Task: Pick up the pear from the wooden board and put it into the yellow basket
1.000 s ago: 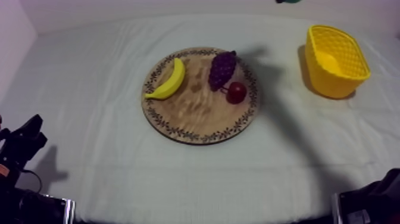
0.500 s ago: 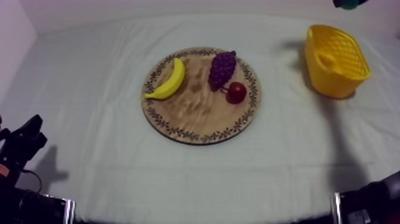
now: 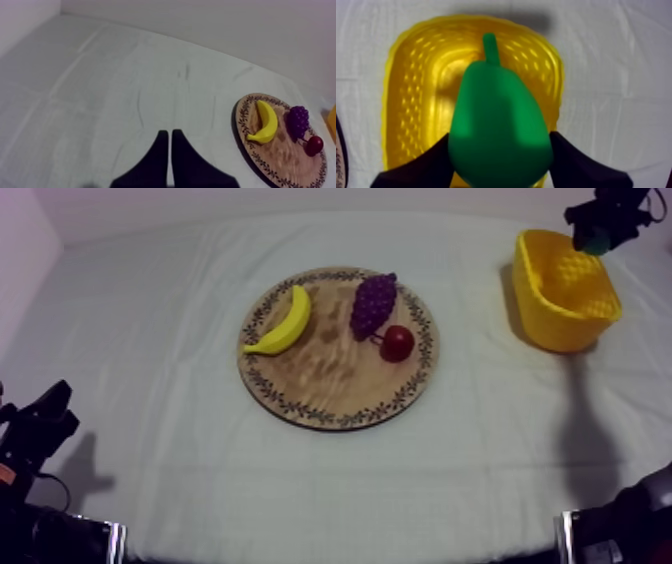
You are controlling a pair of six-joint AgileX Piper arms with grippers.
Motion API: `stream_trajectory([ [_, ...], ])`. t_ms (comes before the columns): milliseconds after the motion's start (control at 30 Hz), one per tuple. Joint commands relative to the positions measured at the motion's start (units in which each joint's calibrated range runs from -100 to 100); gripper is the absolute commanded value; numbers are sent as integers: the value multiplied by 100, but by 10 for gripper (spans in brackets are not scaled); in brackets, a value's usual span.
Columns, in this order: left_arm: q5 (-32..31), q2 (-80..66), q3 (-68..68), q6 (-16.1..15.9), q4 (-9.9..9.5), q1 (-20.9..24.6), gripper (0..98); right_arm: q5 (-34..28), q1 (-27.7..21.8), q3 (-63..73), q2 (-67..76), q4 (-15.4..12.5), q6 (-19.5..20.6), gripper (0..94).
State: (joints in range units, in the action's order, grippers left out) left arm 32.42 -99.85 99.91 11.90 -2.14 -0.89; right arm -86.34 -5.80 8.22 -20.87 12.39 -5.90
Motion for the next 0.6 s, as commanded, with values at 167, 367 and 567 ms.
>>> stream_trajectory([
  [167,0,2,-2,-1,-3,-1,1,253,1,-380,-467,-119,-77,507],
  [367,0,2,-2,-1,-3,-1,1,358,38,-584,-681,-222,-152,513],
  [567,0,2,-2,-1,-3,-1,1,402,44,-659,-688,-205,-164,691],
])
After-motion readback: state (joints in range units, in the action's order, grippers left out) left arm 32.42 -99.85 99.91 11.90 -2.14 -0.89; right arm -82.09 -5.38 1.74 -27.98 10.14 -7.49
